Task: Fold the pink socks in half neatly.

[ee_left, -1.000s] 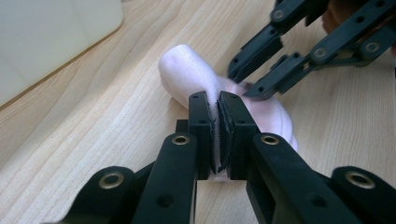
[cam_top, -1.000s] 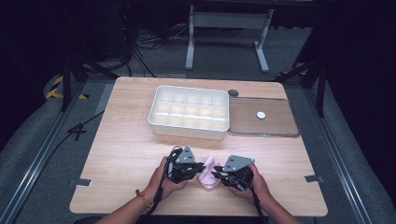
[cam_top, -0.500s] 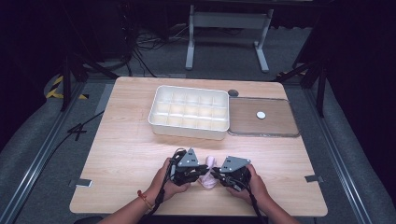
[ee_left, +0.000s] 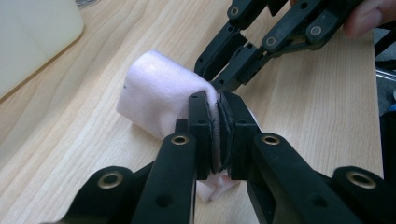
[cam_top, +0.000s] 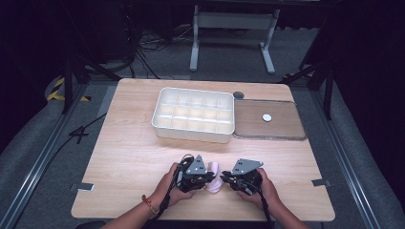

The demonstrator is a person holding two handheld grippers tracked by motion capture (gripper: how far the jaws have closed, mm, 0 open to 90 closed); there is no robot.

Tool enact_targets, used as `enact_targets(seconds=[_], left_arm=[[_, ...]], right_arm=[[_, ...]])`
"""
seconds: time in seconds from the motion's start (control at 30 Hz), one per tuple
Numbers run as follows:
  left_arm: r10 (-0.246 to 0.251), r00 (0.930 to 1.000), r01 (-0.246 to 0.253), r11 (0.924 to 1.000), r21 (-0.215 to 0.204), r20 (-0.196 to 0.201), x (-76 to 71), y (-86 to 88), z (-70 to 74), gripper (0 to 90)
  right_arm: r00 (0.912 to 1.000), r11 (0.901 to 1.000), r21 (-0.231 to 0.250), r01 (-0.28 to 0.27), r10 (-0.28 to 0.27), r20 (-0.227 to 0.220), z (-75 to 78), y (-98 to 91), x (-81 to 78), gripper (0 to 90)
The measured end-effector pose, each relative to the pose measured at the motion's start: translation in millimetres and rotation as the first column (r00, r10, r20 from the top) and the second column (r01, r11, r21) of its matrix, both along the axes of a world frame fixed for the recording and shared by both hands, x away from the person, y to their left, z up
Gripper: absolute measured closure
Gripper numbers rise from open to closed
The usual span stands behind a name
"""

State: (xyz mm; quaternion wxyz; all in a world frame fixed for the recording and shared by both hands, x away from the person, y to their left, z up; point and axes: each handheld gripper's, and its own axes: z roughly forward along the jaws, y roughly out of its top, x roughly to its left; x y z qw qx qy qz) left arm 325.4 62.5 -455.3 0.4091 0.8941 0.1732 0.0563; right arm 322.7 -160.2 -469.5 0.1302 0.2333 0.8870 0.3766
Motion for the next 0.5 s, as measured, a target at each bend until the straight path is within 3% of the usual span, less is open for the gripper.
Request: enact_targets(seconds=[0.23, 0.3, 0.5], left_arm=[[-0.021, 0.9997, 0.021, 0.9992, 0.035, 0.01, -3.6, -9.0, -6.7, 79.4], [-0.025, 0.9995, 0.024, 0.9987, 0.046, 0.017, -3.8, -9.6, -7.4, 78.7], [-0.027, 0.9995, 0.027, 0.9984, 0.051, 0.018, -3.5, -10.1, -8.0, 78.5]], right_arm=[[1.0, 1.0, -0.004, -0.003, 0.003, 0.001, -0.7, 2.3, 1.1, 79.8], [0.9994, 0.9999, 0.003, 0.013, -0.013, 0.033, 2.9, 0.1, 1.1, 80.8], [0.9955, 0.995, 0.092, 0.038, -0.045, 0.084, 19.6, -7.9, 4.4, 81.8]])
